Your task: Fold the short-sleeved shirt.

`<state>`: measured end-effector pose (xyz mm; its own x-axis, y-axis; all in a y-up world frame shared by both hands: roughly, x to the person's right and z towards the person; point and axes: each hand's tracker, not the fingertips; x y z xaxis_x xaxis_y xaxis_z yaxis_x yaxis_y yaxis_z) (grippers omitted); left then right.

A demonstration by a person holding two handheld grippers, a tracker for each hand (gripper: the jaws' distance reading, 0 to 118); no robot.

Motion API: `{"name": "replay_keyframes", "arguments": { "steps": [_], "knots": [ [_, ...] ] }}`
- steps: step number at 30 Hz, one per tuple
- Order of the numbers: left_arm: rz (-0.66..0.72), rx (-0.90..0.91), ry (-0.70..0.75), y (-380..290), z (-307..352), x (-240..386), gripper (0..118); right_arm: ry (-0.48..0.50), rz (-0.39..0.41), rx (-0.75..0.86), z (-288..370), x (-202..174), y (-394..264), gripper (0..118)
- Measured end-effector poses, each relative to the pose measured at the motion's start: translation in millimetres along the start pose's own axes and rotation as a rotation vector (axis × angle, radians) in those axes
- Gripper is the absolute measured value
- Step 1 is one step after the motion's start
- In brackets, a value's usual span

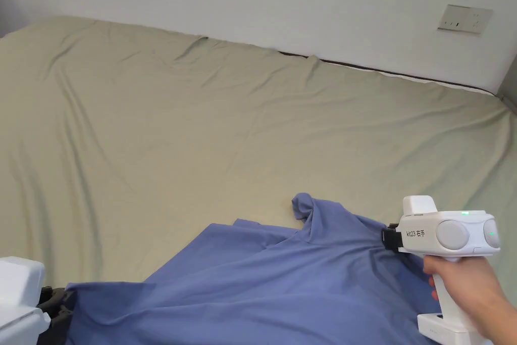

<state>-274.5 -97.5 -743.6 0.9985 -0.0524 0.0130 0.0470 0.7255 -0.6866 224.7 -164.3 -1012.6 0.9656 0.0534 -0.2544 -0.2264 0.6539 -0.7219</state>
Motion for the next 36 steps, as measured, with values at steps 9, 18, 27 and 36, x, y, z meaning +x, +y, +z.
{"name": "replay_keyframes", "arguments": {
  "steps": [9, 18, 27, 36],
  "knots": [
    [0.05, 0.091, -0.006, 35, -1, -4, 0, 0.018, -0.025, 0.245, 163, -17, 7, 6],
    [0.064, 0.332, -0.019, 187, 30, 4, 0, -0.109, -0.012, 0.609, 348, 26, 112, 6],
    [0.056, 0.529, 0.016, 360, 83, 20, 0, -0.19, -0.169, 0.869, 453, 82, 217, 6],
    [0.033, 0.662, 0.113, 443, 134, 26, 0, -0.221, -0.18, 0.997, 484, 97, 262, 6]
  ]
}}
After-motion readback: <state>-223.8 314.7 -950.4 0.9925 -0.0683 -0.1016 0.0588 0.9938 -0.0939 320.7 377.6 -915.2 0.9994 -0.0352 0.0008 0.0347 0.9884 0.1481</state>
